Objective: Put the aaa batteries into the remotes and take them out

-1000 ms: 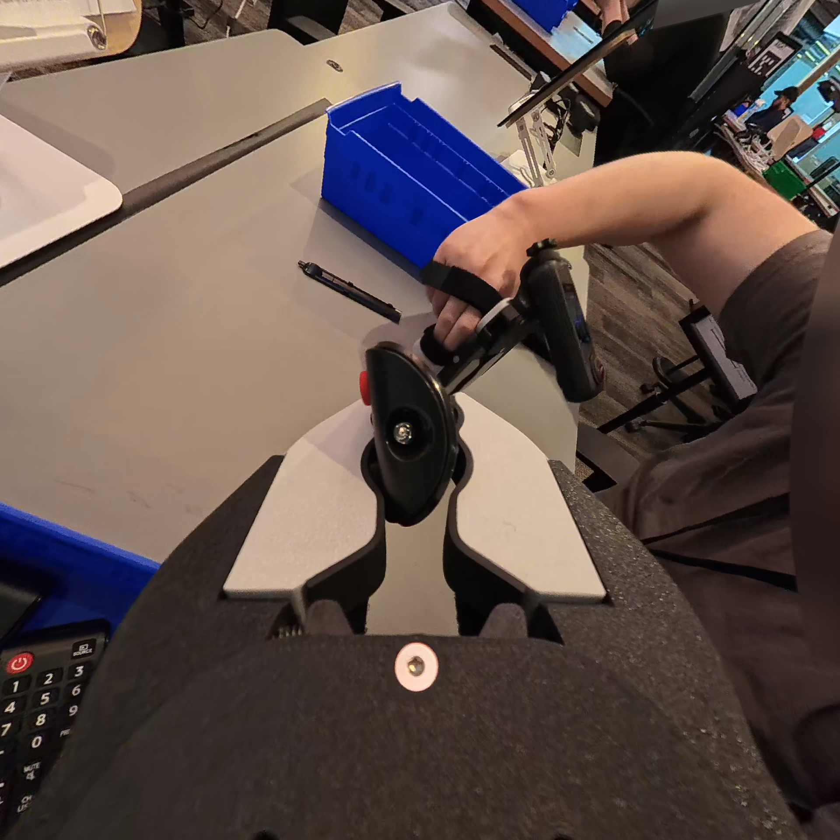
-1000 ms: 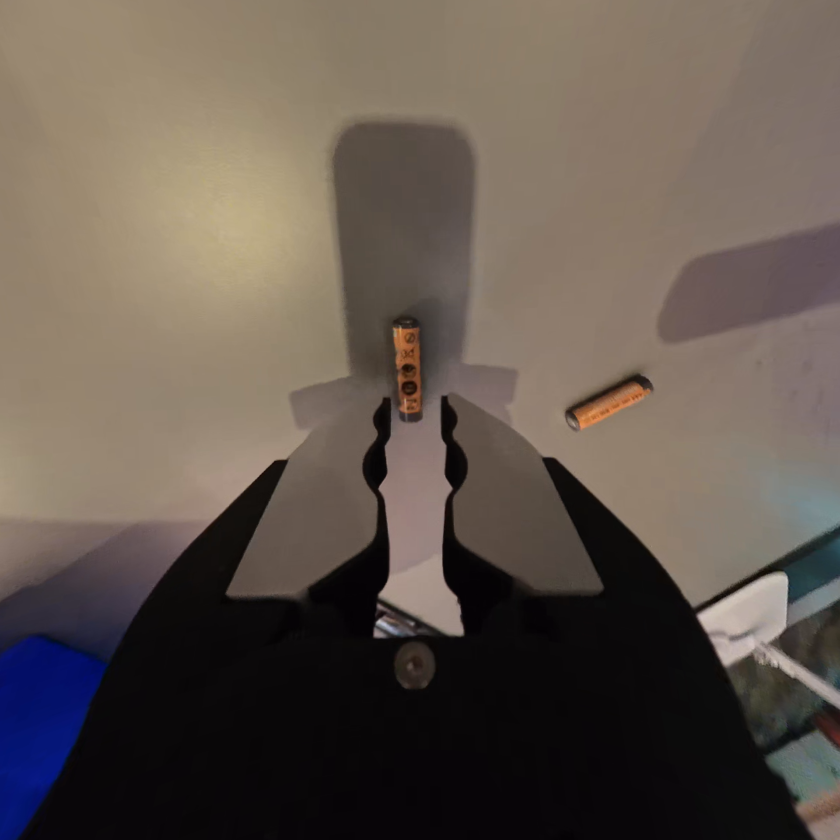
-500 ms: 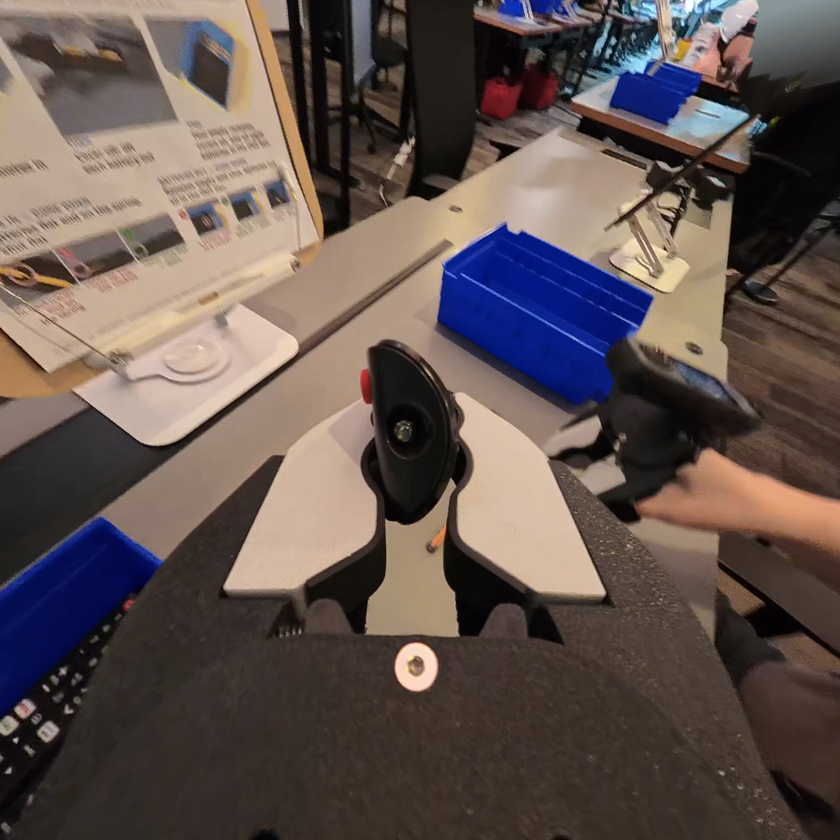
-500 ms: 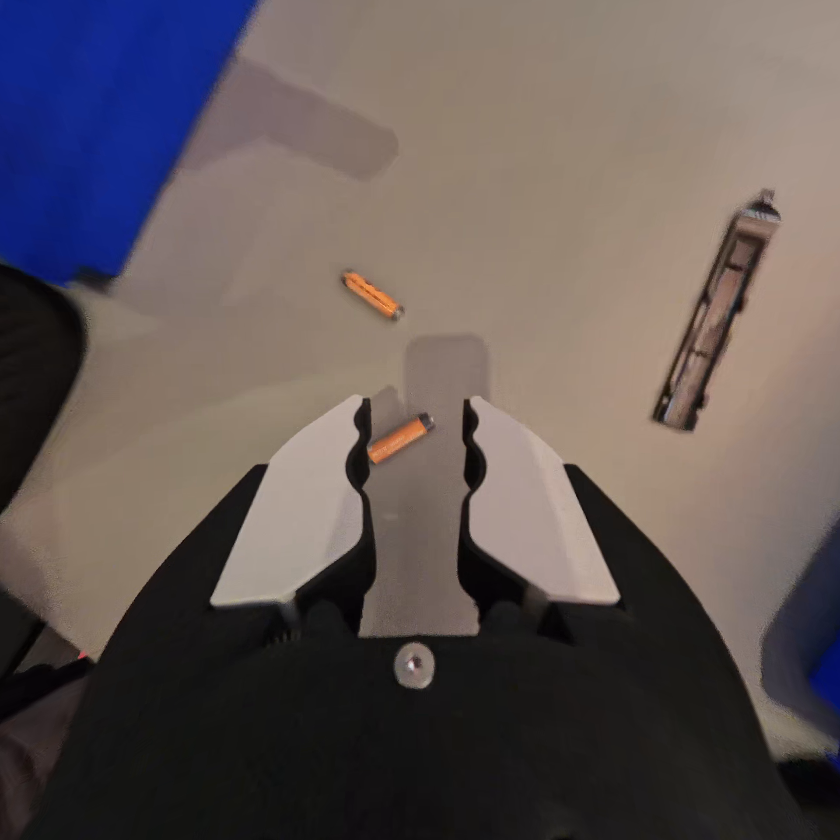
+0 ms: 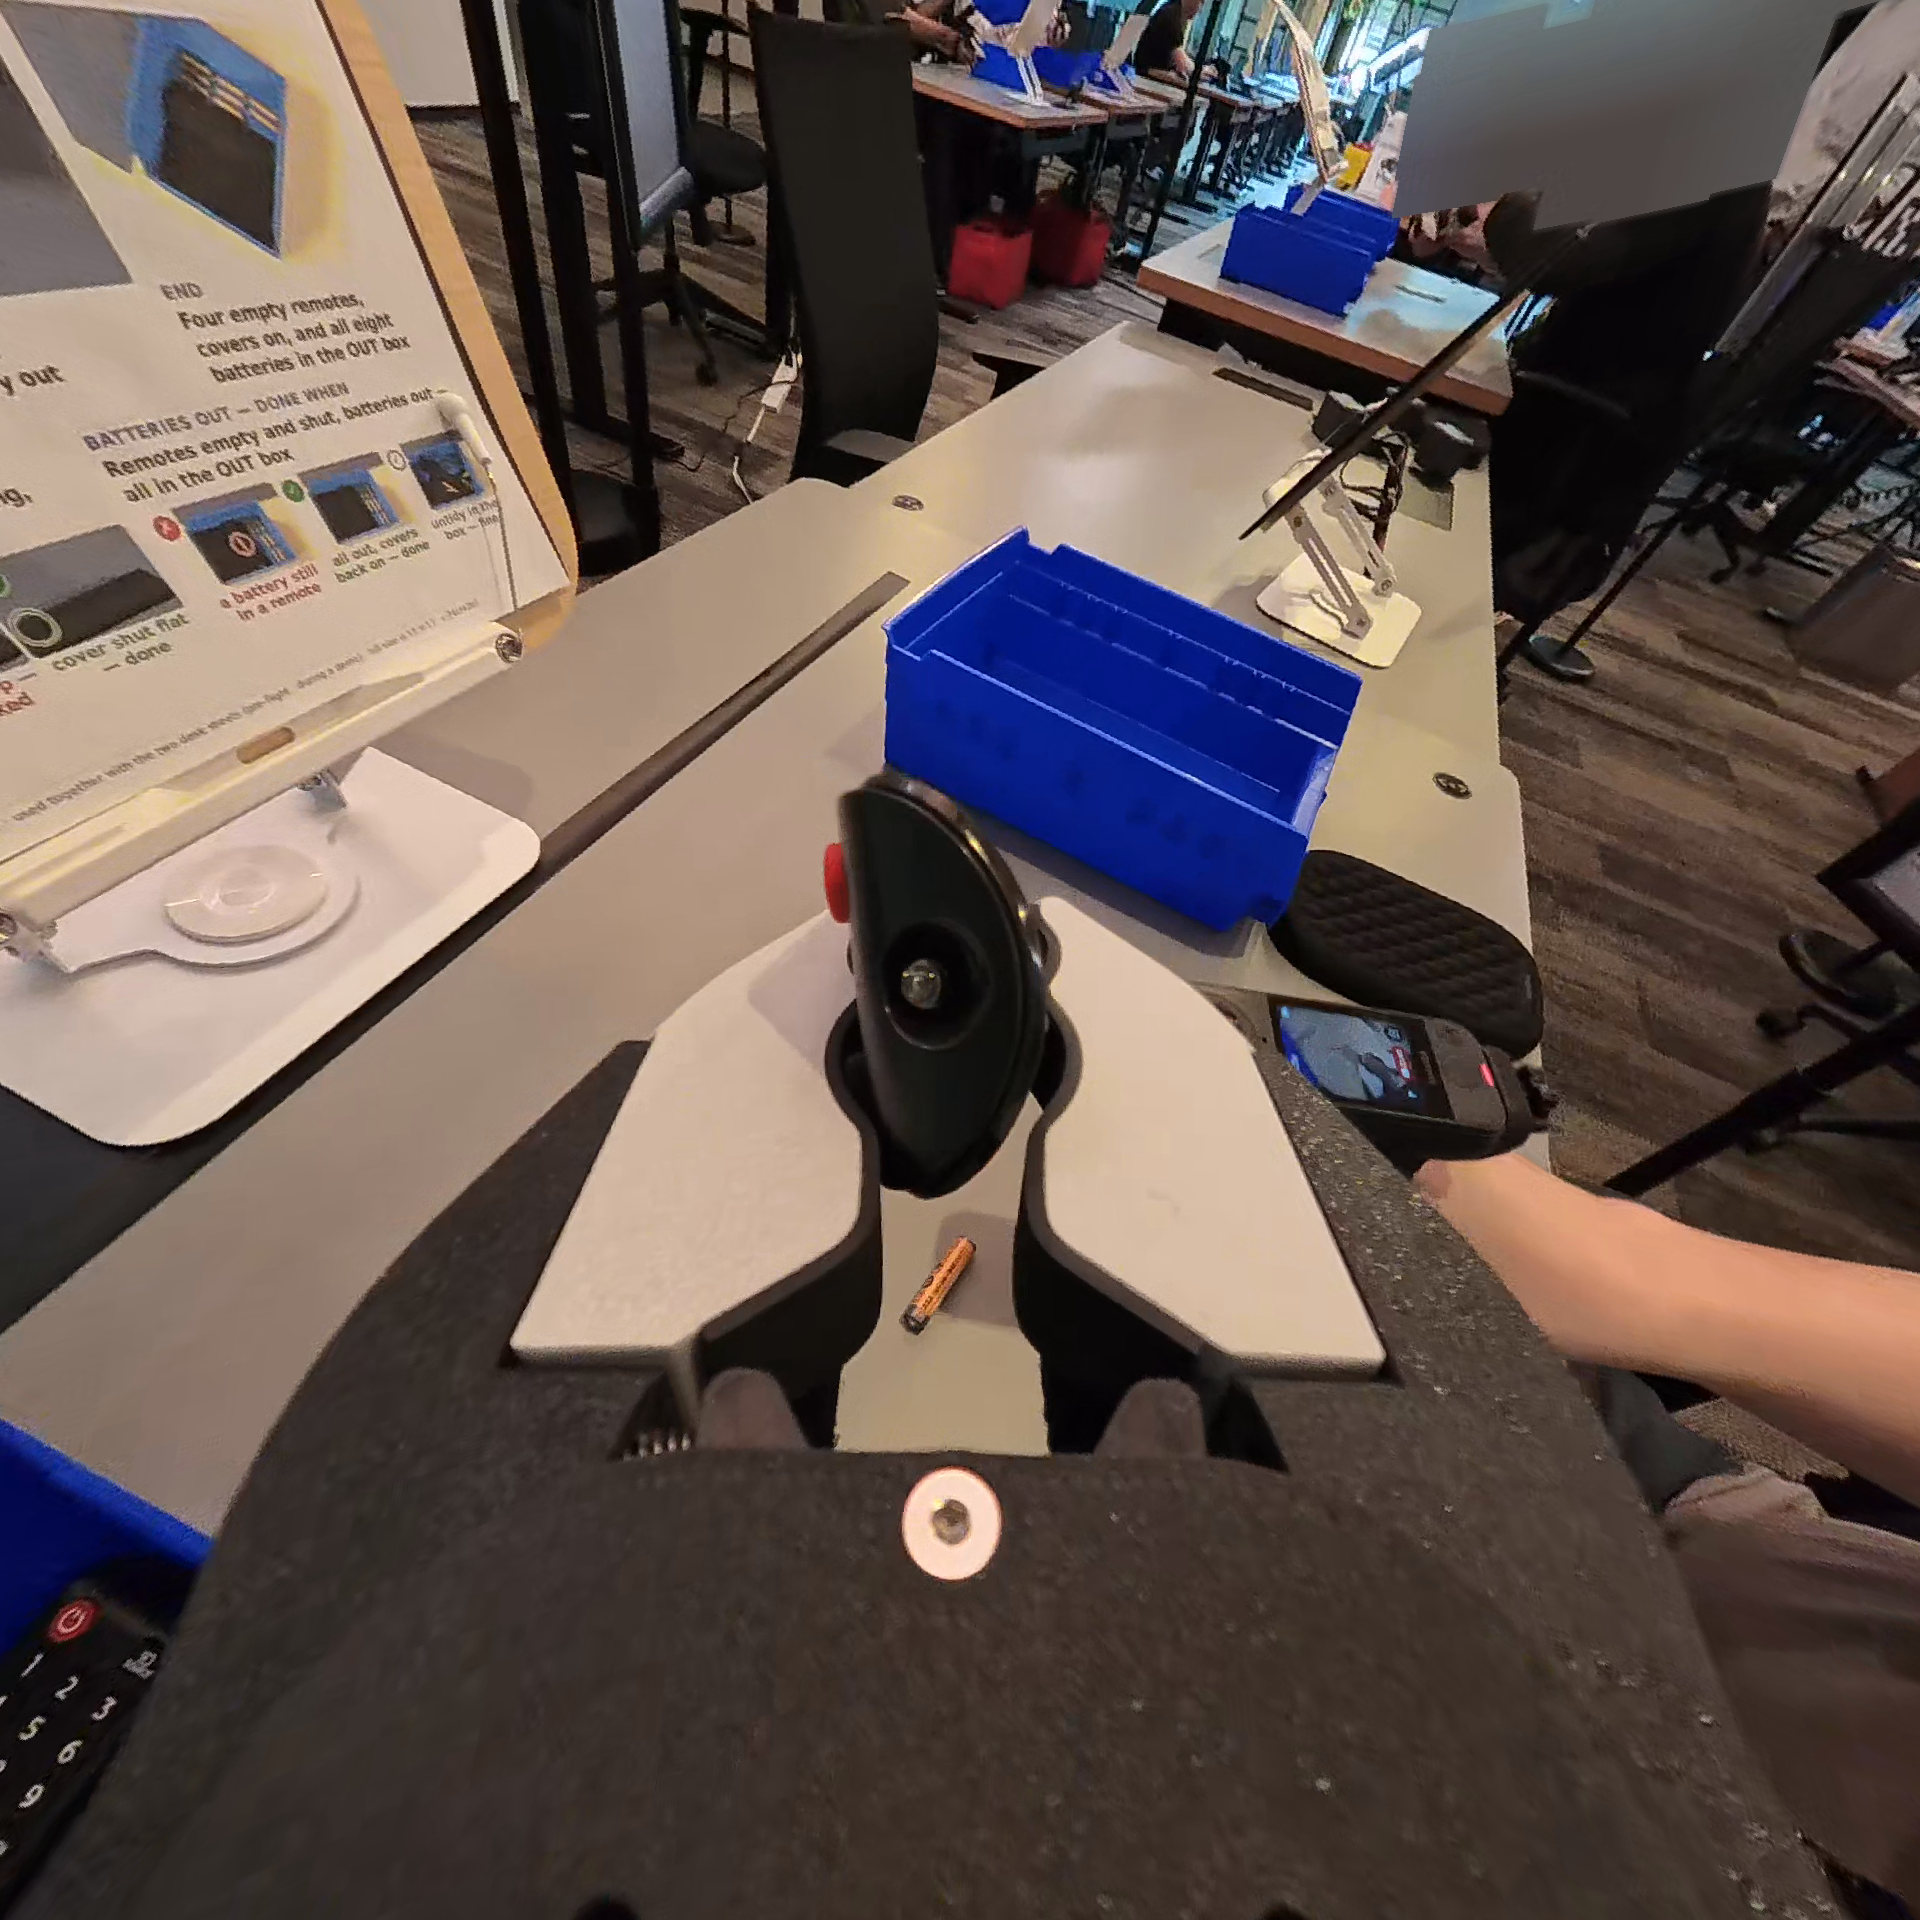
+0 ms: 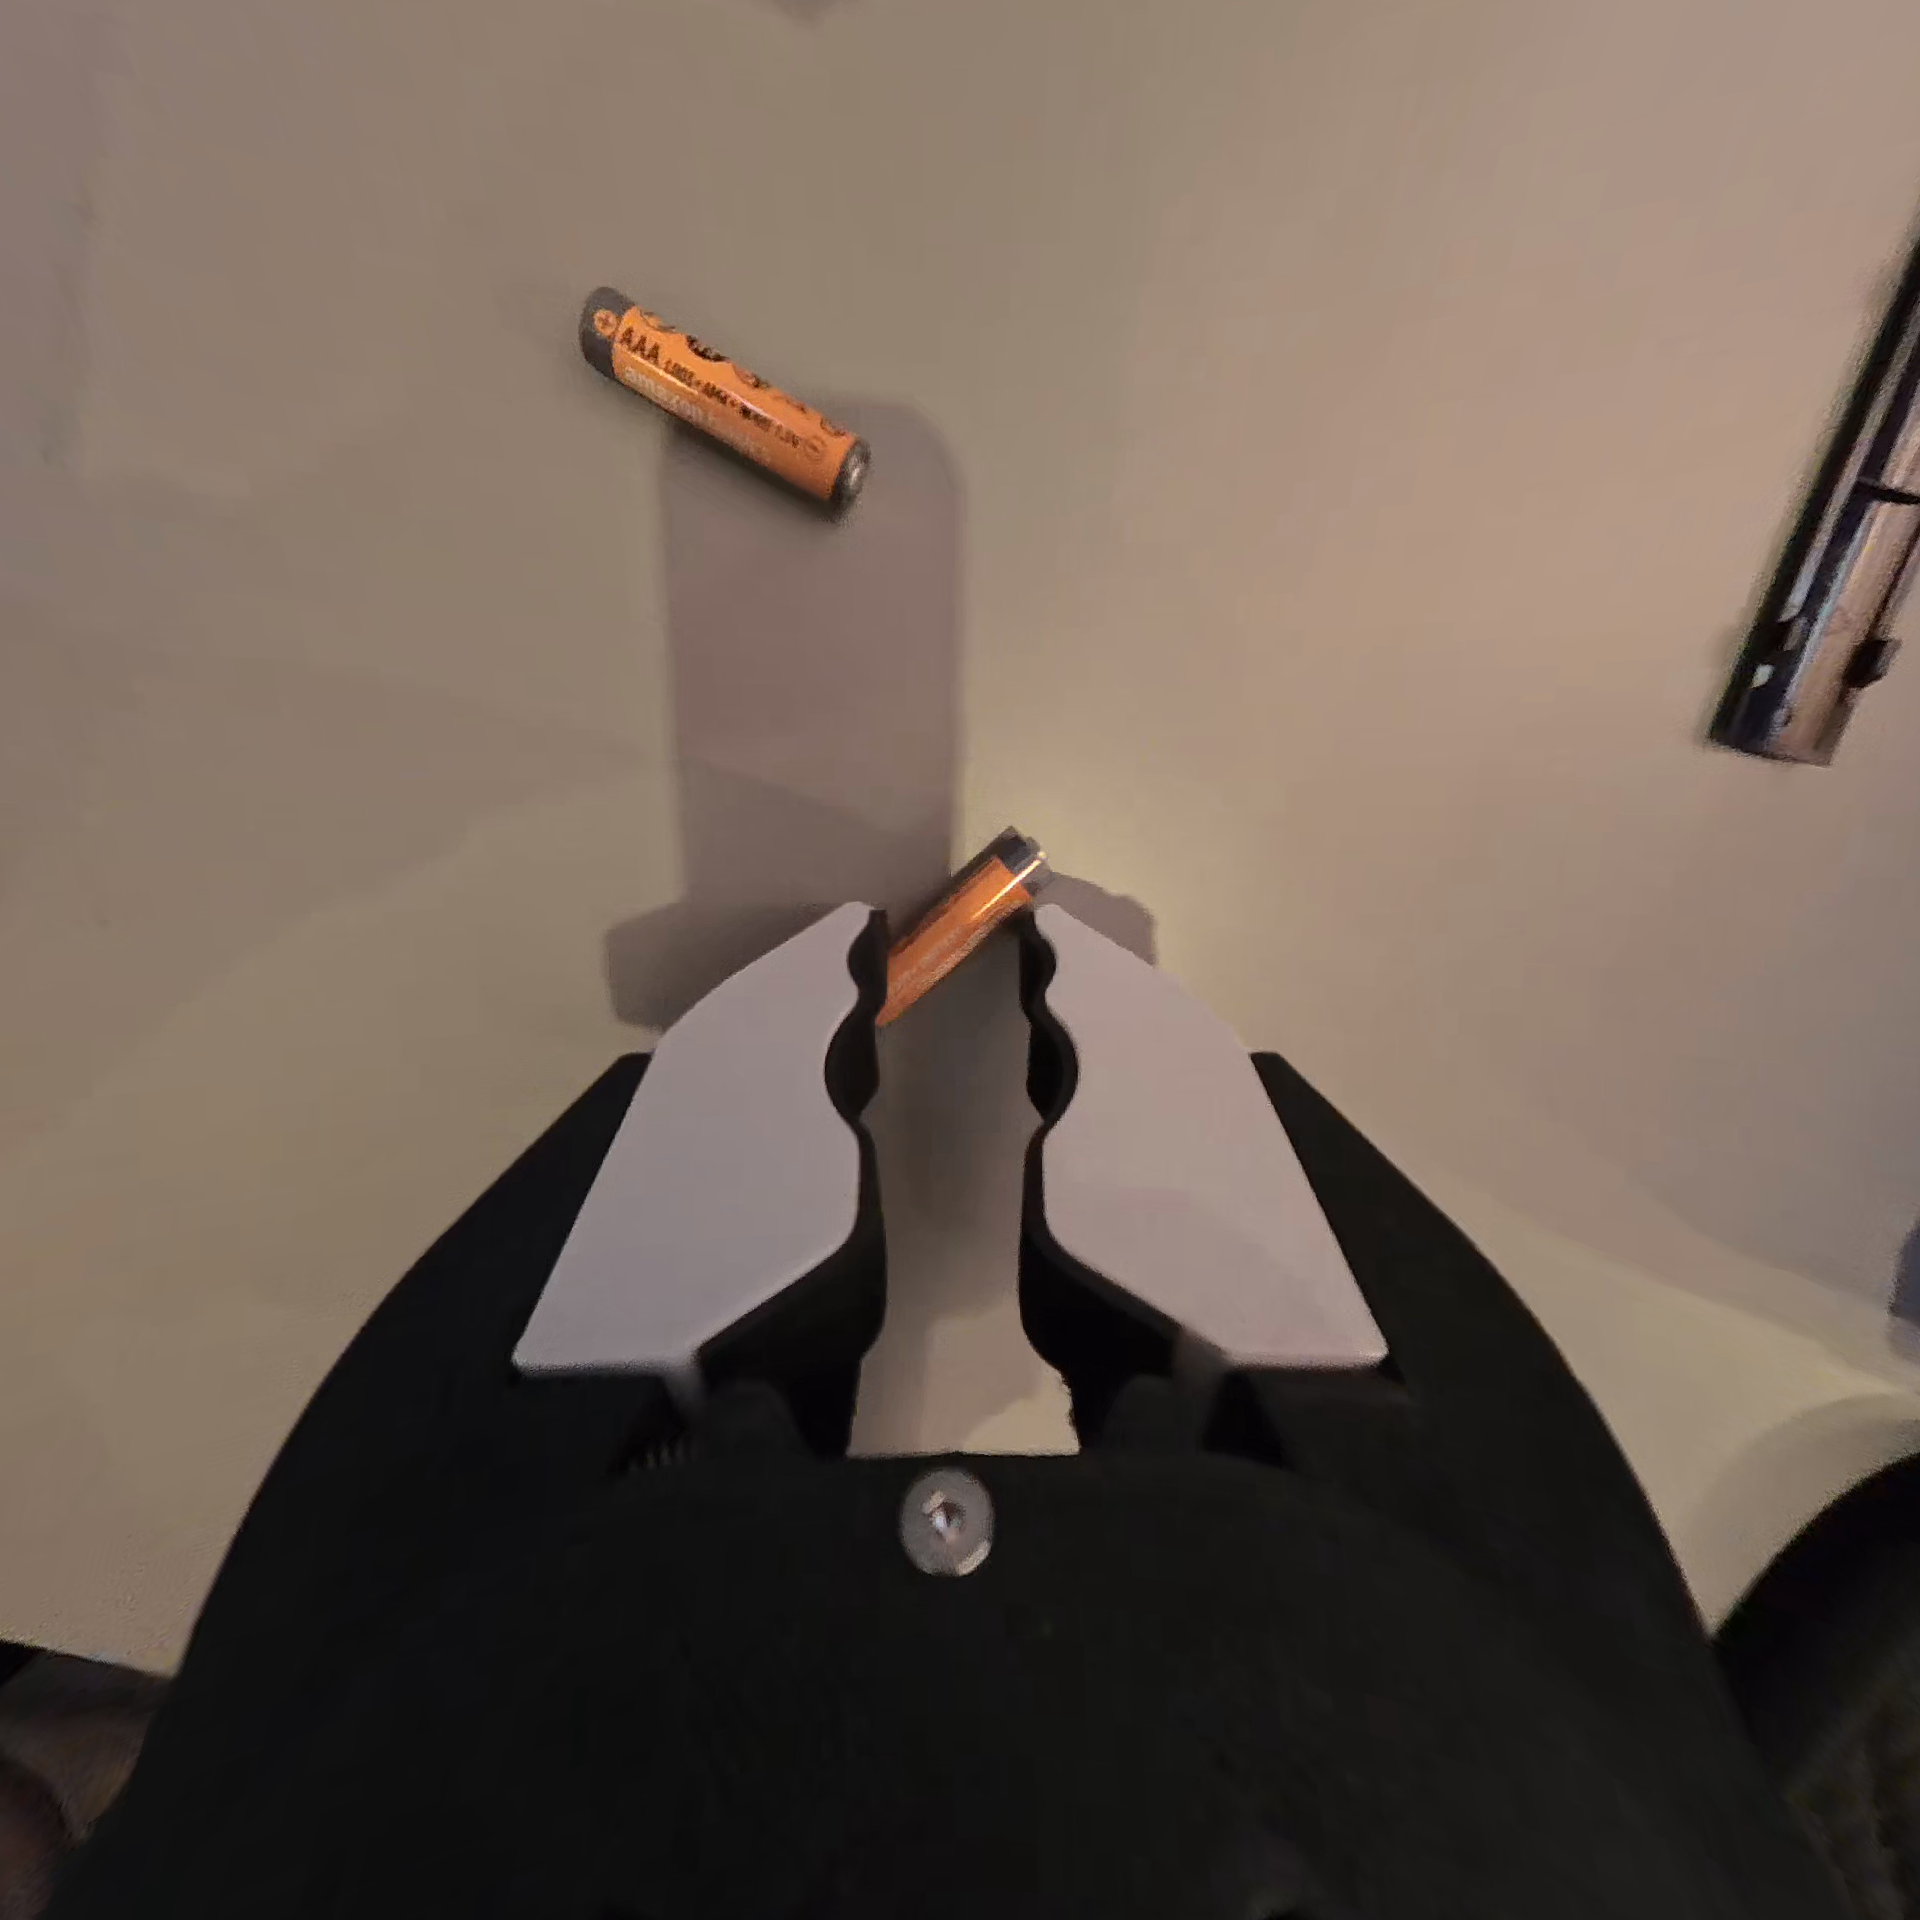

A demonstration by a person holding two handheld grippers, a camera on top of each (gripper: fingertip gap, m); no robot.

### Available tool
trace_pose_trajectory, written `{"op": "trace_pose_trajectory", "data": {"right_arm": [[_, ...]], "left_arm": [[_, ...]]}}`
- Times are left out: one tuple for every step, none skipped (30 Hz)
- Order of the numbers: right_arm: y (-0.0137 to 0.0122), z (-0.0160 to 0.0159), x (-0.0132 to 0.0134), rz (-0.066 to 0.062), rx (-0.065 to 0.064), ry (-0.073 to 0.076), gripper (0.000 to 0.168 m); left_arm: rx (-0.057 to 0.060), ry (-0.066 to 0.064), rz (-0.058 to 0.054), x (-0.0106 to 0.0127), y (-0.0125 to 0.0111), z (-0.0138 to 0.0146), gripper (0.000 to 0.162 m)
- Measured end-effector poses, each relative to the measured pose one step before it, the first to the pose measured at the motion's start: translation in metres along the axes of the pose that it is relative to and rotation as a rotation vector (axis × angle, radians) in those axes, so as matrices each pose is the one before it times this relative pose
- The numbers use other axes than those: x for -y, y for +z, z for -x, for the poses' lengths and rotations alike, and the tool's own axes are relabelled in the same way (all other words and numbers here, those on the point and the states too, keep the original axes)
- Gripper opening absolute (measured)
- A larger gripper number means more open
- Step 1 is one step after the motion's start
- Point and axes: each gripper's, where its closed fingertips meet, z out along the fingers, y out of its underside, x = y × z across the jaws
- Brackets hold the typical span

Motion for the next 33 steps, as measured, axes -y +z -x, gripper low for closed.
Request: {"op": "trace_pose_trajectory", "data": {"right_arm": [[0.00039, -0.00116, 0.00062, -0.0020, 0.0108, -0.0013, 0.024], [0.00020, -0.00157, 0.00031, -0.0001, 0.0124, -0.0028, 0.021], [0.00024, -0.00166, 0.00004, 0.0015, 0.0136, -0.0031, 0.018], [0.00025, -0.00145, 0.00015, 0.0003, 0.0166, 0.0001, 0.015], [0.00002, -0.00046, -0.00043, 0.0030, 0.0212, 0.0017, 0.013], [-0.00050, 0.00005, -0.00160, 0.0087, 0.0218, 0.0042, 0.012], [-0.00081, 0.00023, -0.00207, 0.0111, 0.0184, -0.0001, 0.012], [-0.00066, 0.00003, -0.00139, 0.0046, 0.0113, -0.0127, 0.013], [-0.00051, -0.00130, -0.00047, -0.0051, -0.0023, -0.0196, 0.016], [-0.00013, -0.00164, -0.00058, -0.0089, -0.0053, -0.0222, 0.019], [0.00000, -0.00044, -0.00040, -0.0125, 0.0019, -0.0194, 0.019], [0.00001, -0.00040, -0.00007, -0.0142, 0.0013, -0.0166, 0.019], [0.00006, -0.00060, -0.00031, -0.0103, -0.0035, -0.0178, 0.017], [0.00017, -0.00060, 0.00013, -0.0077, -0.0045, -0.0199, 0.015], [0.00056, -0.00008, 0.00080, -0.0068, -0.0047, -0.0235, 0.014], [0.00069, 0.00001, 0.00100, -0.0038, -0.0045, -0.0270, 0.012], [0.00042, 0.00019, 0.00068, 0.0022, -0.0008, -0.0274, 0.012], [0.00014, 0.00024, 0.00022, 0.0044, 0.0066, -0.0206, 0.012], [-0.00014, 0.00049, 0.00037, -0.0033, 0.0171, -0.0127, 0.012], [-0.00146, 0.00041, 0.00150, -0.0184, 0.0240, -0.0079, 0.012], [-0.00396, -0.00103, 0.00309, -0.0354, 0.0238, -0.0033, 0.012], [-0.00723, -0.00188, 0.00552, -0.0524, 0.0257, -0.0043, 0.012], [-0.01042, -0.00113, 0.00832, -0.0673, 0.0344, -0.0081, 0.012], [-0.01294, 0.00103, 0.01184, -0.0833, 0.0483, -0.0185, 0.012], [-0.01490, 0.00130, 0.01531, -0.0982, 0.0455, -0.0238, 0.012], [-0.01578, -0.00062, 0.01756, -0.1032, 0.0293, -0.0252, 0.012], [-0.01526, 0.00010, 0.01913, -0.1047, 0.0320, -0.0418, 0.012], [-0.01363, -0.00068, 0.01961, -0.1046, 0.0264, -0.0492, 0.012], [-0.01121, -0.00399, 0.01790, -0.0978, 0.0101, -0.0411, 0.012], [-0.00753, -0.00407, 0.01417, -0.0817, 0.0196, -0.0293, 0.012], [-0.00379, -0.00289, 0.00877, -0.0600, 0.0329, -0.0096, 0.012], [-0.00063, -0.00356, 0.00259, -0.0388, 0.0270, 0.0090, 0.011], [0.00159, -0.00271, -0.00236, -0.0243, 0.0250, 0.0072, 0.011]], "left_arm": [[-0.0047, 0.0023, 0.0053, -0.00136, -0.00012, 0.00003, 0.025], [-0.0059, -0.0017, 0.0053, -0.00147, -0.00076, 0.00061, 0.025], [-0.0051, -0.0099, 0.0042, -0.00192, -0.00102, 0.00134, 0.025], [-0.0046, -0.0117, 0.0041, -0.00217, -0.00113, 0.00165, 0.025], [-0.0060, -0.0089, 0.0049, -0.00220, -0.00096, 0.00148, 0.025], [-0.0070, -0.0075, 0.0021, -0.00179, -0.00092, 0.00138, 0.025], [-0.0047, -0.0110, -0.0015, -0.00102, -0.00081, 0.00182, 0.025], [-0.0010, -0.0128, -0.0017, -0.00057, -0.00067, 0.00222, 0.025], [0.0035, -0.0087, -0.0009, -0.00042, -0.00043, 0.00235, 0.025], [0.0079, -0.0046, -0.0003, -0.00019, 0.00005, 0.00249, 0.025], [0.0093, -0.0012, 0.0021, -0.00050, 0.00055, 0.00212, 0.025], [0.0070, 0.0019, 0.0061, -0.00094, 0.00113, 0.00124, 0.025], [0.0041, 0.0028, 0.0076, -0.00135, 0.00166, 0.00045, 0.025], [0.0014, 0.0020, 0.0093, -0.00166, 0.00235, -0.00020, 0.025], [-0.0001, 0.0030, 0.0117, -0.00195, 0.00263, -0.00060, 0.025], [-0.0007, 0.0051, 0.0127, -0.00205, 0.00301, -0.00079, 0.025], [-0.0010, 0.0057, 0.0128, -0.00198, 0.00309, -0.00083, 0.025], [0.0025, 0.0015, 0.0086, -0.00144, 0.00282, 0.00001, 0.025], [0.0061, -0.0022, 0.0035, -0.00064, 0.00253, 0.00082, 0.025], [0.0036, -0.0034, 0.0018, -0.00068, 0.00251, 0.00090, 0.025], [-0.0046, -0.0057, 0.0064, -0.00161, 0.00263, 0.00011, 0.025], [-0.0143, -0.0086, 0.0102, -0.00252, 0.00267, -0.00067, 0.025], [-0.0225, -0.0150, 0.0100, -0.00261, 0.00286, -0.00156, 0.025], [-0.0295, -0.0200, 0.0075, -0.00209, 0.00305, -0.00221, 0.025], [-0.0312, -0.0234, 0.0021, -0.00114, 0.00326, -0.00236, 0.025], [-0.0327, -0.0252, -0.0007, -0.00074, 0.00370, -0.00285, 0.025], [-0.0385, -0.0253, -0.0008, -0.00076, 0.00440, -0.00402, 0.025], [-0.0394, -0.0291, 0.0000, -0.00059, 0.00506, -0.00410, 0.025], [-0.0342, -0.0299, -0.0001, -0.00101, 0.00590, -0.00317, 0.025], [-0.0256, -0.0256, 0.0032, -0.00174, 0.00694, -0.00161, 0.025], [-0.0118, -0.0227, 0.0074, -0.00311, 0.00786, 0.00091, 0.025], [0.0038, -0.0206, 0.0102, -0.00398, 0.00885, 0.00363, 0.025], [0.0164, -0.0165, 0.0120, -0.00453, 0.00940, 0.00593, 0.025]]}}
